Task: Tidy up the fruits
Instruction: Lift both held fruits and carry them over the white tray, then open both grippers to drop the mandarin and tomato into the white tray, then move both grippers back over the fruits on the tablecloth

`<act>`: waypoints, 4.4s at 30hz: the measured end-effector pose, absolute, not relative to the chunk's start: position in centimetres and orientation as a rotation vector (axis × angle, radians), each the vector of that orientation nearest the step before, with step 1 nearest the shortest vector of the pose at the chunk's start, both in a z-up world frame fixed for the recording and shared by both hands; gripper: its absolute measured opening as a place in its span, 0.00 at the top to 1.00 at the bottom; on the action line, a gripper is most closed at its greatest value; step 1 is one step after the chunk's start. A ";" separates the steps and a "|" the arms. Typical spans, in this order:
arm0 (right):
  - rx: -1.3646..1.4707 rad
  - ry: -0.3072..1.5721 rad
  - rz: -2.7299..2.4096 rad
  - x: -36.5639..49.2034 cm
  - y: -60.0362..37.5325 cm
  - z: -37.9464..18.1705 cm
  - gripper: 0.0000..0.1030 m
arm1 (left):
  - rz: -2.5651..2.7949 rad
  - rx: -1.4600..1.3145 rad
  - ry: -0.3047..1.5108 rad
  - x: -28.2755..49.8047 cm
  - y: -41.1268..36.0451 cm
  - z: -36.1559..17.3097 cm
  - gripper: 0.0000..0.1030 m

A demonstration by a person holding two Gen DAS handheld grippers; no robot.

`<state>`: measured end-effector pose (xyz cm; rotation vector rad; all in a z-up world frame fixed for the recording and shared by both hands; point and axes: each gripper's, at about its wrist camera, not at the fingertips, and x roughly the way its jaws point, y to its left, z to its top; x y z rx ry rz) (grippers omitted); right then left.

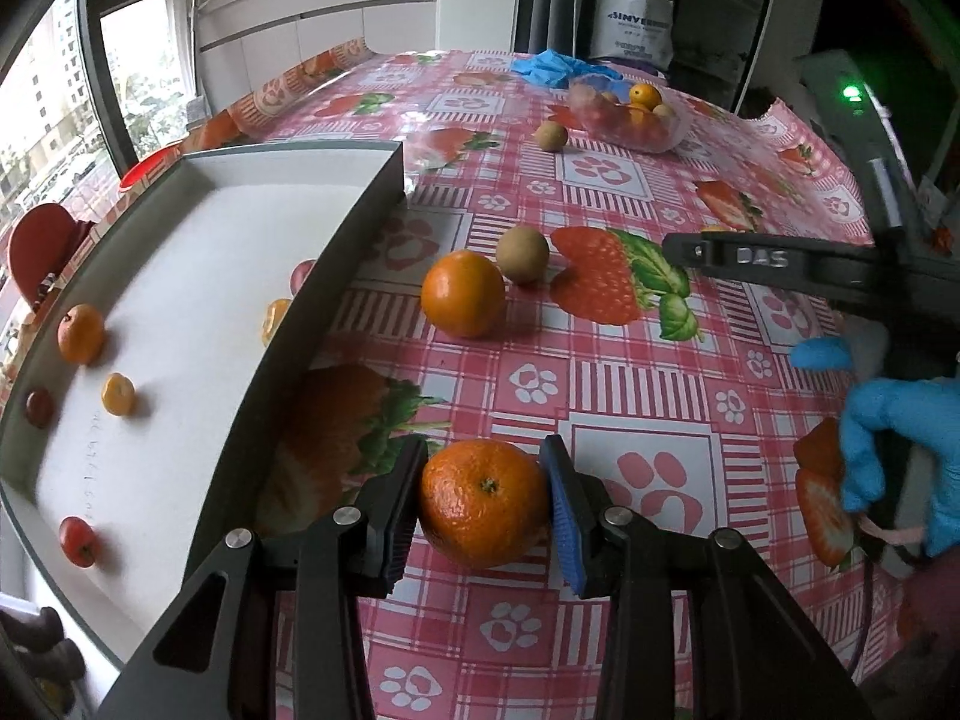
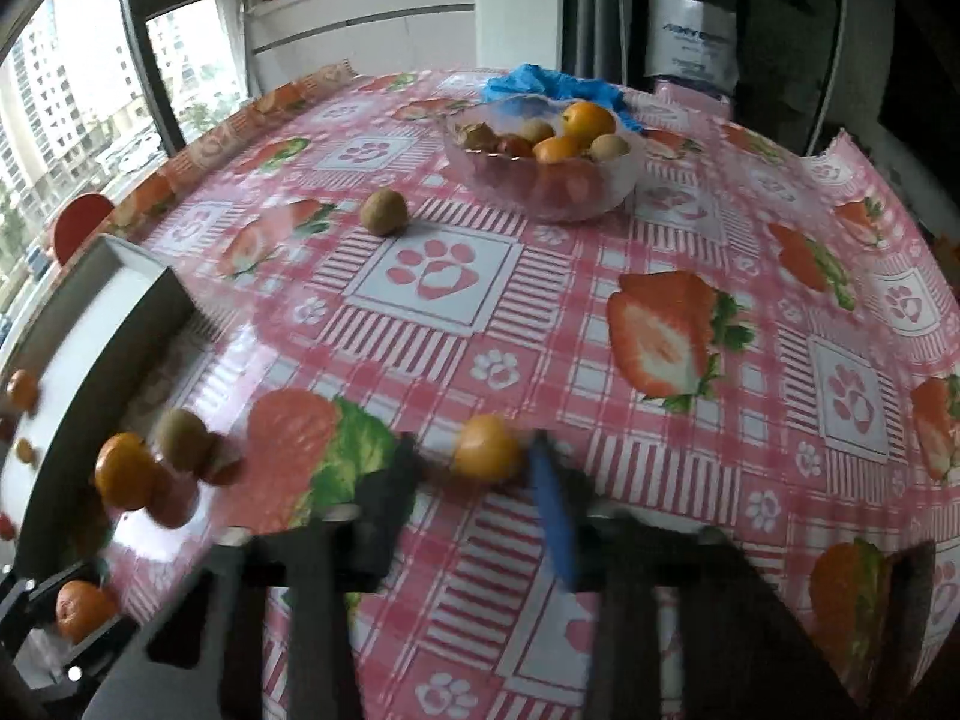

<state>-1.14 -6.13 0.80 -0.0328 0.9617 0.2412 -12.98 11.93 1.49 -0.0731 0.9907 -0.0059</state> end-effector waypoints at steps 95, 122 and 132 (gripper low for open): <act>-0.041 1.089 0.392 -2.4 1.2 3.7 0.00 | 0.213 -0.174 0.803 -14.0 23.0 8.4 0.14; -0.179 1.040 0.377 -4.3 1.1 0.0 0.00 | 0.131 -0.119 0.872 -13.3 19.3 6.6 0.14; -0.234 0.988 0.453 -3.4 4.5 0.9 0.33 | 0.096 -0.100 0.885 -14.3 19.1 6.1 0.14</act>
